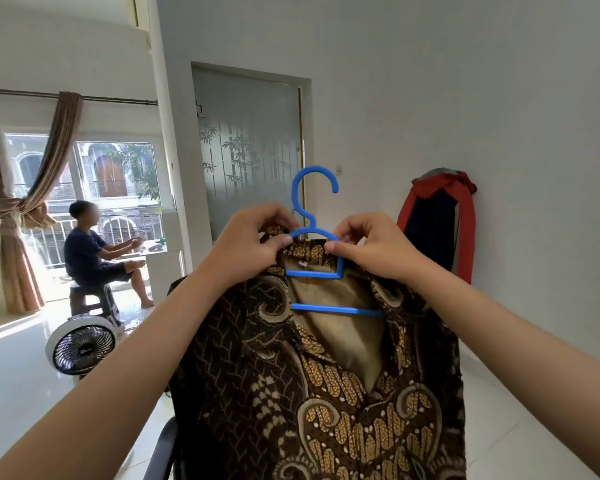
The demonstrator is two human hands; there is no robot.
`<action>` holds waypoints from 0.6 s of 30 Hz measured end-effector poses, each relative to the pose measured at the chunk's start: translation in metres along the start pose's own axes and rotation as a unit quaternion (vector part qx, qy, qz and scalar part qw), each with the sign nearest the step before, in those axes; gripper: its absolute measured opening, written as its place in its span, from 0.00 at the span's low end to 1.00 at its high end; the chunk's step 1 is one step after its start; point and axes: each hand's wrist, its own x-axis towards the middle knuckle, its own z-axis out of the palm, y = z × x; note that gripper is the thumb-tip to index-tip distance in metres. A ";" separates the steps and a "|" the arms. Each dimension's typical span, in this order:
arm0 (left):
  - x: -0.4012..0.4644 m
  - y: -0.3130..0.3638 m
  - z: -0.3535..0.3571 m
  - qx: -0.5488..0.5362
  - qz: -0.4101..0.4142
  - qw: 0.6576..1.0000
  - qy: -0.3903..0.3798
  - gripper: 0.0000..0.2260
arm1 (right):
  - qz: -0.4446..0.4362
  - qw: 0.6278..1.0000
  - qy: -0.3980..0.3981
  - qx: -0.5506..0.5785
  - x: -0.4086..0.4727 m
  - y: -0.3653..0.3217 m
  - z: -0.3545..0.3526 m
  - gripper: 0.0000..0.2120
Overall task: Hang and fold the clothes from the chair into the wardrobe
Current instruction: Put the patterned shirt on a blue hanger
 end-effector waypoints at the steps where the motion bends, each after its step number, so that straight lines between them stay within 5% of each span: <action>1: -0.002 -0.001 -0.003 -0.014 -0.005 1.000 0.008 0.12 | 0.013 1.000 -0.003 0.015 0.000 -0.002 -0.004 0.06; 3: -0.007 -0.007 -0.010 0.003 -0.030 1.000 -0.004 0.16 | 0.037 0.998 -0.006 0.045 0.001 -0.004 -0.012 0.04; 8: -0.017 -0.018 -0.023 0.088 -0.056 0.993 -0.053 0.02 | 0.060 0.996 -0.016 0.061 0.003 -0.004 -0.027 0.03; 13: -0.020 -0.025 -0.030 0.111 -0.043 0.990 -0.069 0.01 | 0.053 0.997 -0.027 0.041 -0.002 -0.003 -0.037 0.03; 18: -0.025 -0.034 -0.033 0.084 -0.043 0.995 -0.015 0.05 | 0.042 0.998 -0.018 0.037 -0.011 -0.003 -0.038 0.04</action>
